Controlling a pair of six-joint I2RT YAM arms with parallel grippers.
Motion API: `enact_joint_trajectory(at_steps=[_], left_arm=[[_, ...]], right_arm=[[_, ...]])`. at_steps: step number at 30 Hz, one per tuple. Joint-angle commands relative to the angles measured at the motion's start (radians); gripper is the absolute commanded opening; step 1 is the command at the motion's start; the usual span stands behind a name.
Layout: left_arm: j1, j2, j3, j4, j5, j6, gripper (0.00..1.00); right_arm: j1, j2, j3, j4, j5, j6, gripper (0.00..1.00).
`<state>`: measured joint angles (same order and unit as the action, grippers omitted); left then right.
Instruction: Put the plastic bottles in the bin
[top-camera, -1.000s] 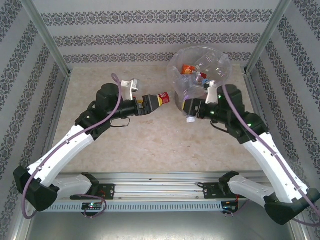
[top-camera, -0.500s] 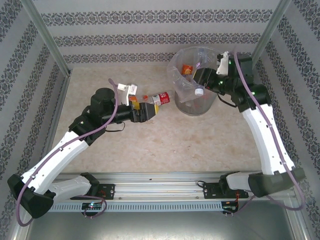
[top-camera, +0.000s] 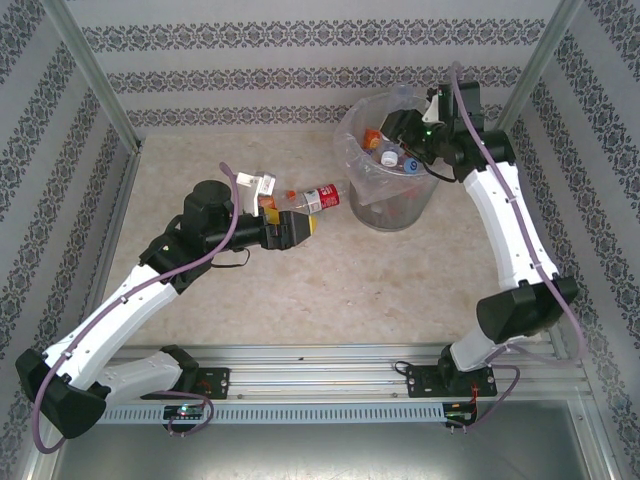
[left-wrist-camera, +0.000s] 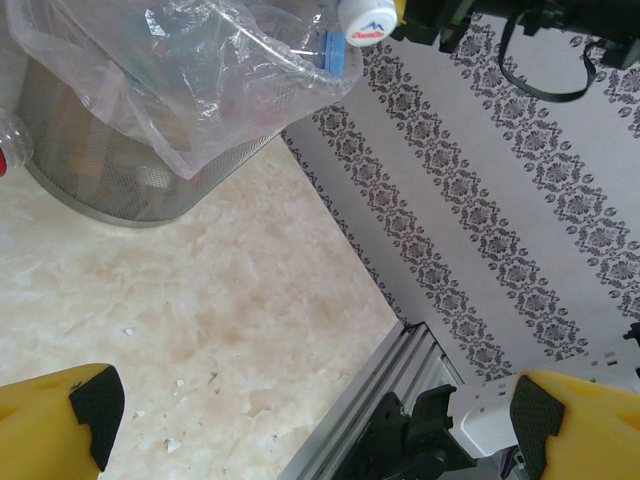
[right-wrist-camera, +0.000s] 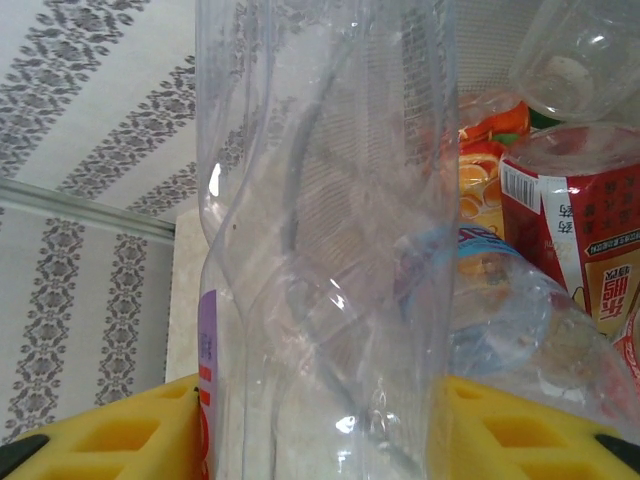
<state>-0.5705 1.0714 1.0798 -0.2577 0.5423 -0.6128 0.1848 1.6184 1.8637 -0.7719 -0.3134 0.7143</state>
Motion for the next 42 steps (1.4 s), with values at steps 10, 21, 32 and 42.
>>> enact_joint_trajectory(at_steps=[10,21,32,42], left_arm=[[-0.015,-0.039,-0.020,0.002,-0.010,0.007,1.00],[-0.015,-0.022,0.049,-0.188,-0.112,0.144,1.00],[-0.014,0.064,0.161,-0.401,-0.211,0.365,0.99],[-0.013,0.299,0.304,-0.526,-0.336,0.518,0.98]], right_arm=[[-0.002,0.162,0.188,-0.139,0.072,-0.061,0.65],[-0.011,0.115,0.204,-0.171,0.080,-0.119,0.80],[-0.013,-0.155,-0.067,-0.085,-0.076,-0.246,0.83],[-0.012,-0.485,-0.406,-0.028,-0.291,-0.319,0.92]])
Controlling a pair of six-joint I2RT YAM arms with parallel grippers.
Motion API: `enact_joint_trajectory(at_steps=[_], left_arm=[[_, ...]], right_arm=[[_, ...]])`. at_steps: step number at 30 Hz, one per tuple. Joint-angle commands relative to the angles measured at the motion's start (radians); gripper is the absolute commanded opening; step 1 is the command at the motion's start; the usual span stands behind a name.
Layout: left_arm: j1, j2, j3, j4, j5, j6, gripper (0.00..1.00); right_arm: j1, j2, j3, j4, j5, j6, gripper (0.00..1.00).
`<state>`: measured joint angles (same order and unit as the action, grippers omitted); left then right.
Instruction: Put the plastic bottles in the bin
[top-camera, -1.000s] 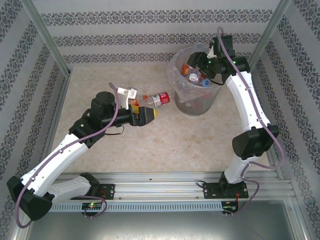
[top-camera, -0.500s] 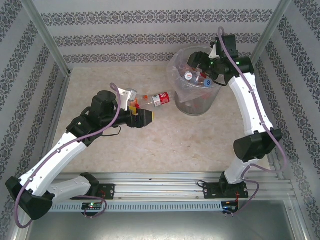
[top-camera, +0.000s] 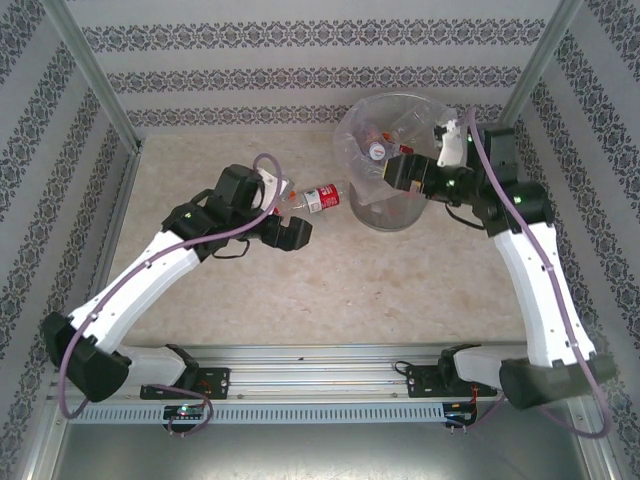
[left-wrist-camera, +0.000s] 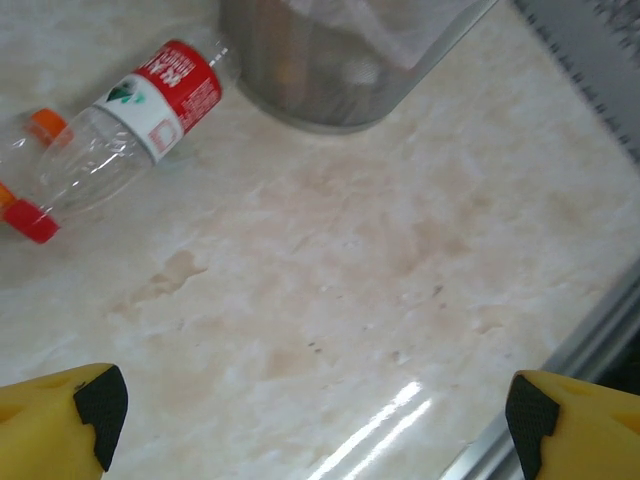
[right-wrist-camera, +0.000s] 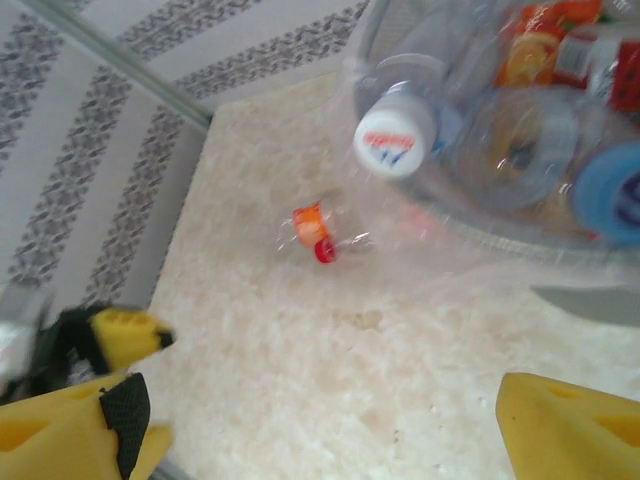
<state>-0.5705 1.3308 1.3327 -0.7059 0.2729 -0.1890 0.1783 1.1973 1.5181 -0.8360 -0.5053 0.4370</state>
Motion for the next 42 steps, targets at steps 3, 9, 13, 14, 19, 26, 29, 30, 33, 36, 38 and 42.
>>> enact_joint_trajectory(at_steps=[3,9,13,14,19,26,29,30,33,36,38,42], left_arm=[[-0.009,0.133,0.106,-0.111,-0.115,0.151,0.96],[0.020,0.311,0.229,-0.156,-0.167,0.222,0.95],[0.053,0.426,0.309,-0.176,-0.171,0.262,0.94],[0.067,0.456,0.329,-0.185,-0.177,0.270,0.94],[0.155,0.571,0.431,-0.227,-0.193,0.272,0.92],[0.251,0.674,0.525,-0.285,-0.286,0.335,0.92],[0.296,0.710,0.549,-0.292,-0.278,0.334,0.91],[0.306,0.726,0.559,-0.294,-0.280,0.336,0.91],[0.323,0.771,0.588,-0.303,-0.274,0.341,0.90],[0.333,0.816,0.612,-0.299,-0.263,0.339,0.89],[0.342,0.849,0.633,-0.299,-0.278,0.341,0.88],[0.365,0.897,0.674,-0.301,-0.276,0.338,0.88]], right_arm=[[-0.005,-0.154,-0.155,0.054,-0.138,-0.030,0.96],[-0.006,-0.263,-0.298,0.060,-0.177,-0.014,0.98],[-0.005,-0.313,-0.374,0.068,-0.179,-0.005,0.98],[-0.005,-0.325,-0.392,0.070,-0.178,-0.001,0.98],[-0.005,-0.362,-0.443,0.063,-0.168,0.005,0.98],[-0.006,-0.386,-0.475,0.049,-0.157,0.007,0.98],[-0.005,-0.392,-0.470,0.025,-0.141,-0.002,0.98],[-0.006,-0.395,-0.467,0.019,-0.136,-0.004,0.98],[-0.007,-0.401,-0.460,0.001,-0.130,-0.006,0.98],[-0.007,-0.402,-0.454,-0.010,-0.125,-0.006,0.98],[-0.007,-0.403,-0.446,-0.018,-0.125,-0.010,0.98],[-0.007,-0.403,-0.422,-0.058,-0.112,-0.025,0.98]])
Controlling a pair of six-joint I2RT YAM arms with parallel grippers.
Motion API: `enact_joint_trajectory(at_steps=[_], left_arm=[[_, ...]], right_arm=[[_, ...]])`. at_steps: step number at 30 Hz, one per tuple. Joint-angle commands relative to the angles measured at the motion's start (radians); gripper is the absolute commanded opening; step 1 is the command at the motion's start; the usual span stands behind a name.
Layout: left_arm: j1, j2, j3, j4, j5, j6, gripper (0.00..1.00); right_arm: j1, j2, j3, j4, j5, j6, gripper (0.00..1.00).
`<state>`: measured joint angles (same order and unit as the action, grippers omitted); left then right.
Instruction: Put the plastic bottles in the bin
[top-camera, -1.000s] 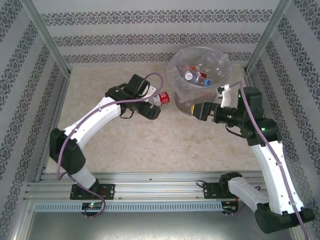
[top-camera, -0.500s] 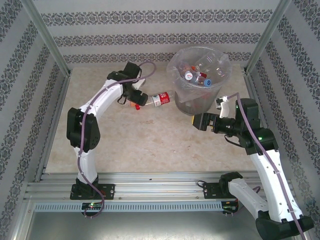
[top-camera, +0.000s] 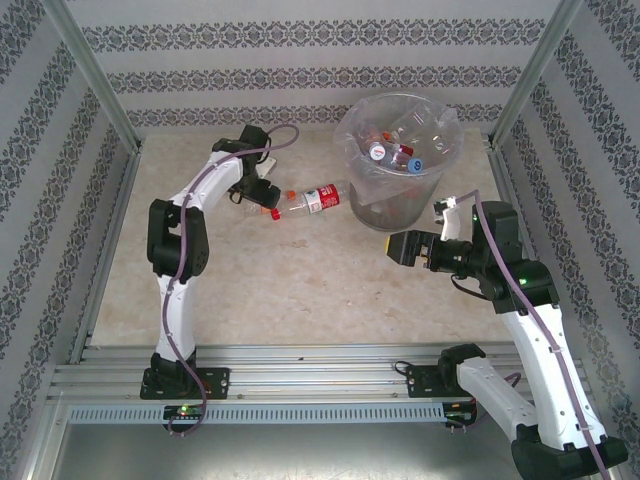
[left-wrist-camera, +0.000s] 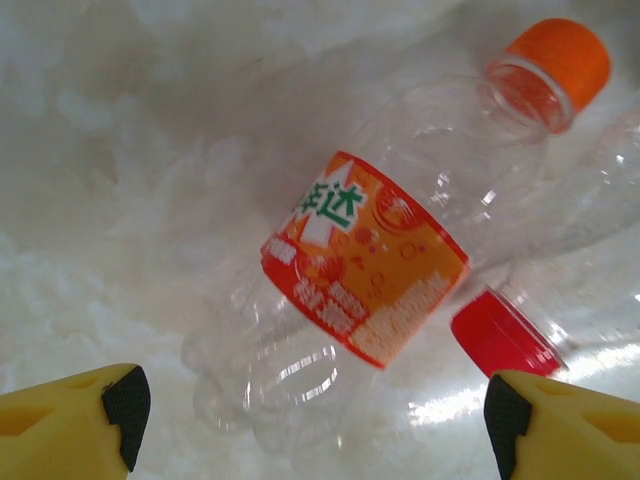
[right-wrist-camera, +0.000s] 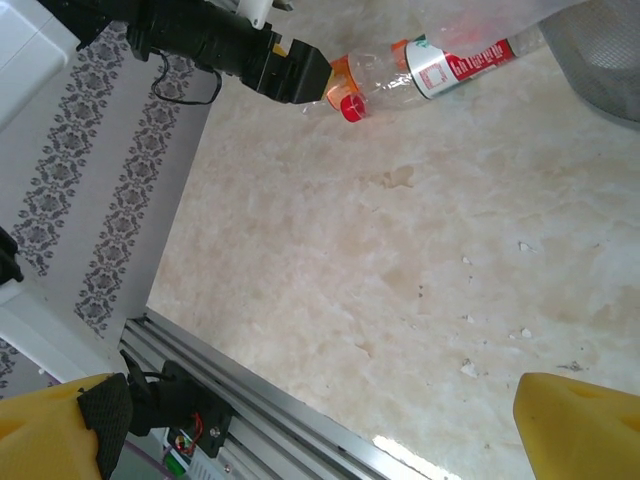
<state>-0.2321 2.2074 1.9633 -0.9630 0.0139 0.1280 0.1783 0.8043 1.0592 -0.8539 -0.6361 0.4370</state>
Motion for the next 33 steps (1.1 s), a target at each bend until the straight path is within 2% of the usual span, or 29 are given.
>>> enact_joint_trajectory(at_steps=[1,13,27,33], left_arm=[[0.028,0.027,0.047,-0.041,-0.016,0.022,0.88],[0.040,0.115,0.083,-0.028,0.026,0.004,0.88],[0.039,0.133,0.089,-0.034,0.226,-0.001,0.90],[0.022,0.152,0.094,-0.024,0.196,-0.015,0.88]], right_arm=[[-0.007,-0.010,0.043,-0.050,0.022,-0.030,0.98],[-0.007,-0.017,0.070,-0.081,0.039,-0.024,0.98],[-0.007,-0.011,0.062,-0.079,0.050,-0.024,0.98],[-0.007,-0.013,0.058,-0.077,0.051,-0.023,0.98]])
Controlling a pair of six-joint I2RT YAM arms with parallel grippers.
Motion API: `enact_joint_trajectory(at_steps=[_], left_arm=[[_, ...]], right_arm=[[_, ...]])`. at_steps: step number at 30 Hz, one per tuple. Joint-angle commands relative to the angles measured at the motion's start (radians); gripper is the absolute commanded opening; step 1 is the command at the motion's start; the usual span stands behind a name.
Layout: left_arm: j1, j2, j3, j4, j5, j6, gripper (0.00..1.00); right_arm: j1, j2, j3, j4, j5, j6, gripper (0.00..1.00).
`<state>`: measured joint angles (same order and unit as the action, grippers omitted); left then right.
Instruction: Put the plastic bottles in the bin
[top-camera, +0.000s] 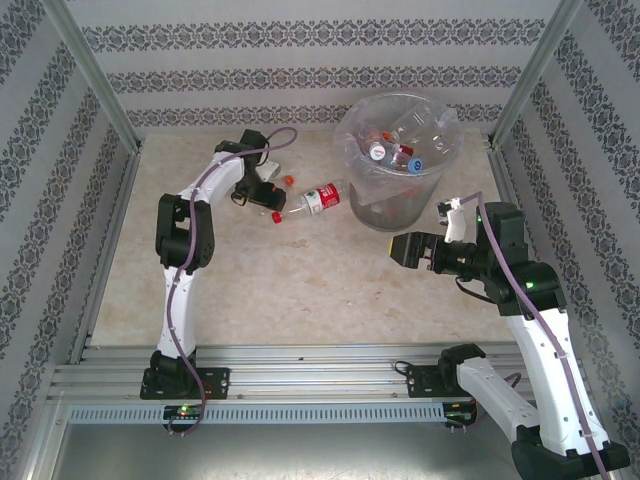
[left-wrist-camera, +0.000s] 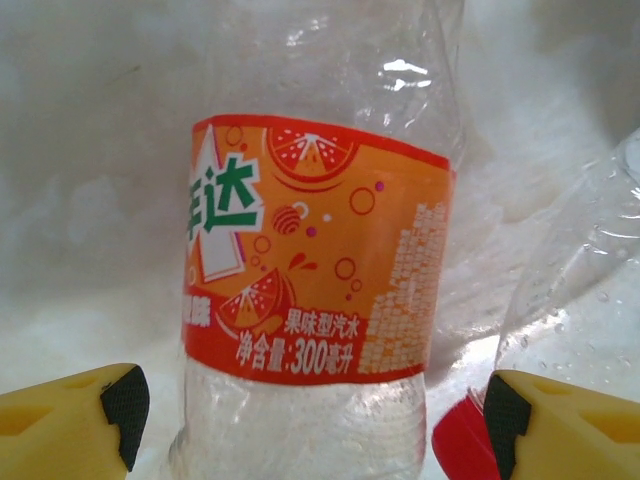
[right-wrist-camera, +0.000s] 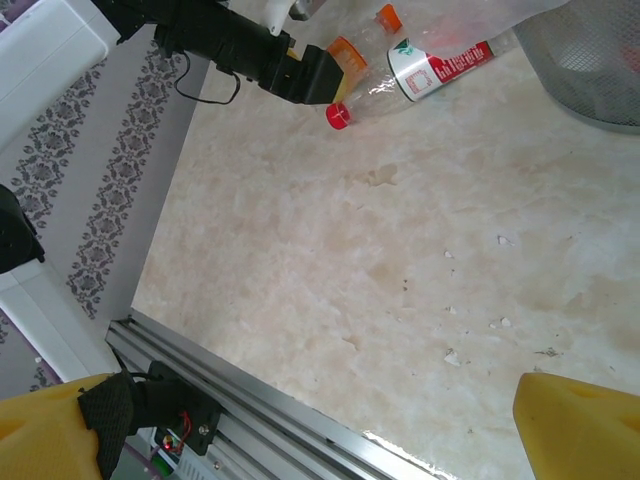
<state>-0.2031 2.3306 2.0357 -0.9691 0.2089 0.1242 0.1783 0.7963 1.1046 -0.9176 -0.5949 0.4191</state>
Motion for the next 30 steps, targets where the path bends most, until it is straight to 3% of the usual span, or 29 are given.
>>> enact_joint_trajectory(at_steps=[1,7,14,17,24,30], left_arm=[[-0.008,0.032,0.021,-0.012,-0.015,-0.015,0.88],[-0.011,0.053,0.044,0.000,-0.054,-0.050,0.84],[-0.013,0.040,0.046,-0.001,-0.041,-0.066,0.64],[-0.013,0.005,0.042,0.000,-0.033,-0.082,0.59],[-0.012,-0.163,-0.059,0.050,0.023,-0.146,0.52],[-0.016,-0.384,-0.275,0.163,0.179,-0.237,0.52]], right_arm=[[-0.007,-0.003,0.012,-0.013,0.010,-0.005,0.98],[-0.007,0.000,0.015,-0.009,0.012,-0.005,0.98],[-0.007,0.007,0.011,0.008,0.007,0.005,0.98],[-0.007,0.009,0.006,0.023,0.007,0.014,0.98],[-0.007,0.004,-0.011,0.089,-0.002,0.066,0.98],[-0.005,0.000,-0.054,0.234,-0.057,0.165,0.98]])
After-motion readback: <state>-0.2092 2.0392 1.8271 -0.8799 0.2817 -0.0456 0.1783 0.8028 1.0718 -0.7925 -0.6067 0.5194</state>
